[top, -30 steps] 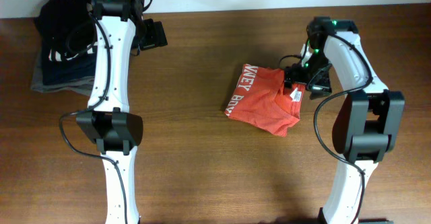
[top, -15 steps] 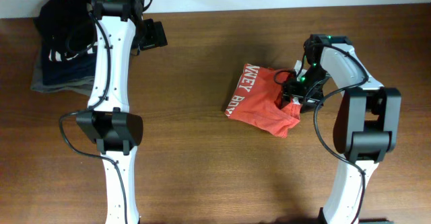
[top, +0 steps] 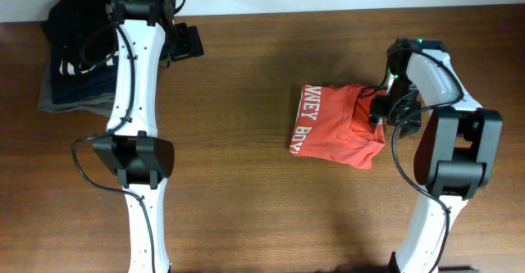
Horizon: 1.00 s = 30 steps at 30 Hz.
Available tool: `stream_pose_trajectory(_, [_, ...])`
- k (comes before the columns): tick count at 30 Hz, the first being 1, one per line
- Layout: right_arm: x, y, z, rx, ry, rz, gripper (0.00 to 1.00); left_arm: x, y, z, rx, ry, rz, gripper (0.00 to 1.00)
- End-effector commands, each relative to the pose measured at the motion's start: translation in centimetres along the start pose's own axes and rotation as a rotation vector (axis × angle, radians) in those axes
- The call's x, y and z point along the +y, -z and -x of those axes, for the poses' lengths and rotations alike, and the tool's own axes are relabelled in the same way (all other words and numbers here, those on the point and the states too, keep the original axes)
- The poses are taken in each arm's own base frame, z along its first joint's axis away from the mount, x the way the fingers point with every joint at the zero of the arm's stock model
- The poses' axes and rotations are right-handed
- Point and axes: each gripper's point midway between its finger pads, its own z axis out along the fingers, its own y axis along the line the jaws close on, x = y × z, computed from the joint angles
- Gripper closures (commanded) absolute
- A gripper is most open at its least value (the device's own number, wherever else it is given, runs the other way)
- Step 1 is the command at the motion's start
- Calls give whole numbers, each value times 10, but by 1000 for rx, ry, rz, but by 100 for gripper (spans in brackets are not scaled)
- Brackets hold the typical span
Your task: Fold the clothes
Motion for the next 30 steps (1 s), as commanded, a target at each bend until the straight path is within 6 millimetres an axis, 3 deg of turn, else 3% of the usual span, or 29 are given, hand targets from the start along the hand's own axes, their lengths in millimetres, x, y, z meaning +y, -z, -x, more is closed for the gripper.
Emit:
stream_pose_trajectory(1, [-8,52,17,-166,-56,7,21,2,2,1,-5,-13,3,1])
stream_pose_trajectory(4, [-5,84,22,-239,-40,42,13,-7,2,-2,10,-64,-52,1])
stream_pose_trajectory(7, [-8,109,27,-304,-48,55,1,-43,6,-13,52,-182,-243,1])
stream_pose_trajectory(11, [-21,127,37,-366,-85,72,1,-85,13,-32,101,-298,-439,1])
stream_pose_trajectory(23, [-73,127,46,-363,-185,248,1,-199,-13,-128,372,-510,-884,1])
stream_pose_trajectory(30, [-95,125,47,-371,-230,252,1,-222,-24,-159,466,-489,-1054,1])
